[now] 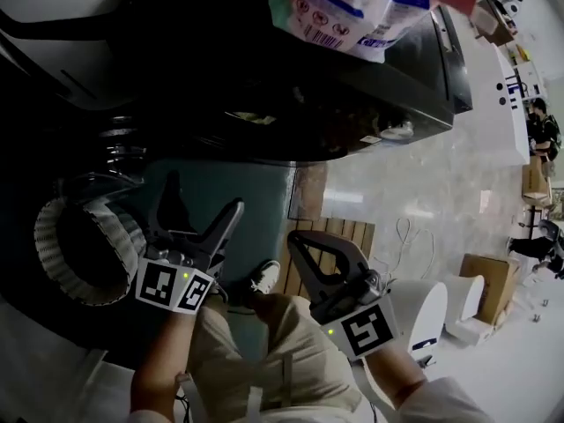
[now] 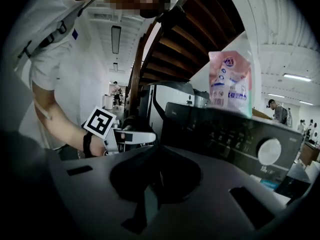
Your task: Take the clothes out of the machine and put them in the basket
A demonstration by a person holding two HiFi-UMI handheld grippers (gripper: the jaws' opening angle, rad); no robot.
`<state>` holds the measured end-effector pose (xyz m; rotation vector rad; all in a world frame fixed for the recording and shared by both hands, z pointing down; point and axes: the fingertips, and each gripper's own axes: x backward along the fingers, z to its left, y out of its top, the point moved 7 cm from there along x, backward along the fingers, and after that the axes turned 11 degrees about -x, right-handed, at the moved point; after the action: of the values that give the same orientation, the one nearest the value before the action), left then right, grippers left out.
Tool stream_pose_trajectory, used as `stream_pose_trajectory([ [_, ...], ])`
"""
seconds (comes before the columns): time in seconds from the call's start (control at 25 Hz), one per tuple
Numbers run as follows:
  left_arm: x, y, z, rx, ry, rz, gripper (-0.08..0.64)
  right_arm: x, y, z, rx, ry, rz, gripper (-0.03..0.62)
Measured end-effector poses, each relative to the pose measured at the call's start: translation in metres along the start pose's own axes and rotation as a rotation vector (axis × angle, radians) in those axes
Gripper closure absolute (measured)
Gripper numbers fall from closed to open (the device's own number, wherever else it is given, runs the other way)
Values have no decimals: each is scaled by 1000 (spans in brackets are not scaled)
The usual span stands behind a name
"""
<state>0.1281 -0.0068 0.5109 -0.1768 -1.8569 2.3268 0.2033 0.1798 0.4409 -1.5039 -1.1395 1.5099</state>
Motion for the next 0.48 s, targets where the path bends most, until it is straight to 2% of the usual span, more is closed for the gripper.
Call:
stream_pose_trajectory([
  [0.2, -25, -92, 27, 28, -26, 0, 69, -41, -83, -5, -13, -27, -35, 580],
  [0.48, -76, -170, 49, -13, -92, -36, 69, -93, -170, -27, 13, -31, -84, 578],
])
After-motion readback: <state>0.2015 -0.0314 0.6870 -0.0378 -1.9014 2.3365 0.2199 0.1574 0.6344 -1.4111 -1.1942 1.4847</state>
